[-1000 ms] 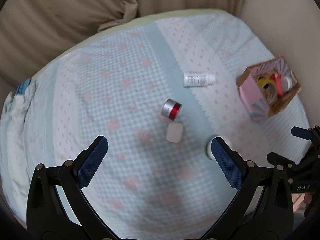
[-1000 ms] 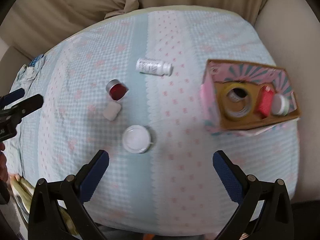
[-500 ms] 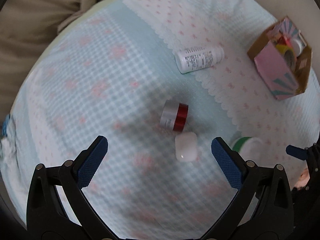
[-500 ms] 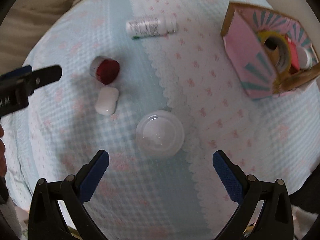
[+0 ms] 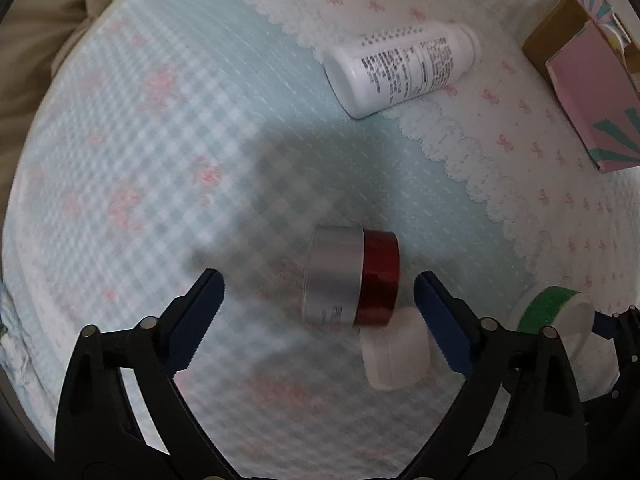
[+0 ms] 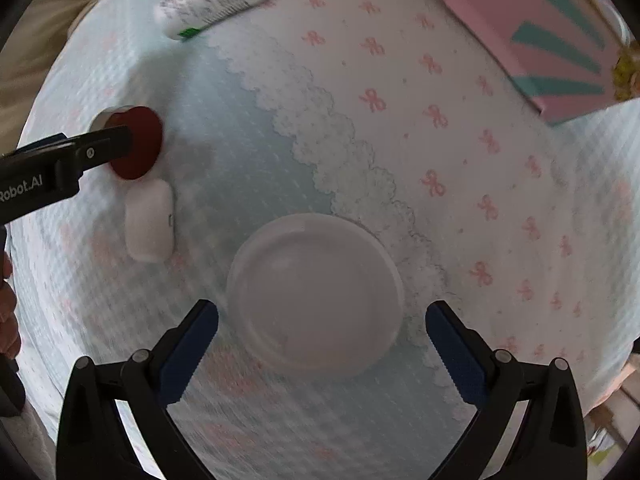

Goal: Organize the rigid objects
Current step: 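Move both tools back toward the red tin and white box on the bed, then grasp the red-and-silver tin with the left tool while the right tool grasps the white-lidded jar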

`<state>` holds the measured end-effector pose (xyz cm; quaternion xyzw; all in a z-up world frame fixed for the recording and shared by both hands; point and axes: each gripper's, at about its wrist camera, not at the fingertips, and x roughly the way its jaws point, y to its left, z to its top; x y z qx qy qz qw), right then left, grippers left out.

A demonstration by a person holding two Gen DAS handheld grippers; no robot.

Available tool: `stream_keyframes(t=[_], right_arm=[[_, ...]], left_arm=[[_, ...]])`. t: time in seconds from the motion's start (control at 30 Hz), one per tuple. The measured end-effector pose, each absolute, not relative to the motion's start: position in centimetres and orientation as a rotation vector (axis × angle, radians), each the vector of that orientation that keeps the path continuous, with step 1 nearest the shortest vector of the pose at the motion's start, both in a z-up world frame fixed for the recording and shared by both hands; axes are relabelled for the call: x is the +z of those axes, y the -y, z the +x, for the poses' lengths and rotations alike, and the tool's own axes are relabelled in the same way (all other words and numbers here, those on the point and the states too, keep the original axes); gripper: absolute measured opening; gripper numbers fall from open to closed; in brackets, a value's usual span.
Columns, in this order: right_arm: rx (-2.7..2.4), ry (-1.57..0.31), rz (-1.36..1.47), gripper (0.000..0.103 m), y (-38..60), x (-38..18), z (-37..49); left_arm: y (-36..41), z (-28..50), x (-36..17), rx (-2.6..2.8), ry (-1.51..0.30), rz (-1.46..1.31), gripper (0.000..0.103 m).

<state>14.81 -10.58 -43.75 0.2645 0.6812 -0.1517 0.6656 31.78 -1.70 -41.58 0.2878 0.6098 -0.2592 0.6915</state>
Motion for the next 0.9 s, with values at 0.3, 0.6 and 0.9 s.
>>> stream_keyframes(t=[0.3, 0.6, 0.9], right_arm=[[-0.347, -1.584, 0.626, 0.071, 10.7, -45.9, 15.8], [-0.328, -1.587, 0.619, 0.07, 10.3, -45.8, 16.4], [-0.259, -1.562, 0.596, 0.067, 11.5, -42.3, 14.0]], left_arm=[[1.8, 32.0, -43.4, -0.652, -1.428, 0.568, 0.041], [1.5, 30.9, -43.3, -0.635, -1.414, 0.531, 0.039], [-0.9, 29.3, -38.9, -0.619, -1.379, 0.461, 0.039]])
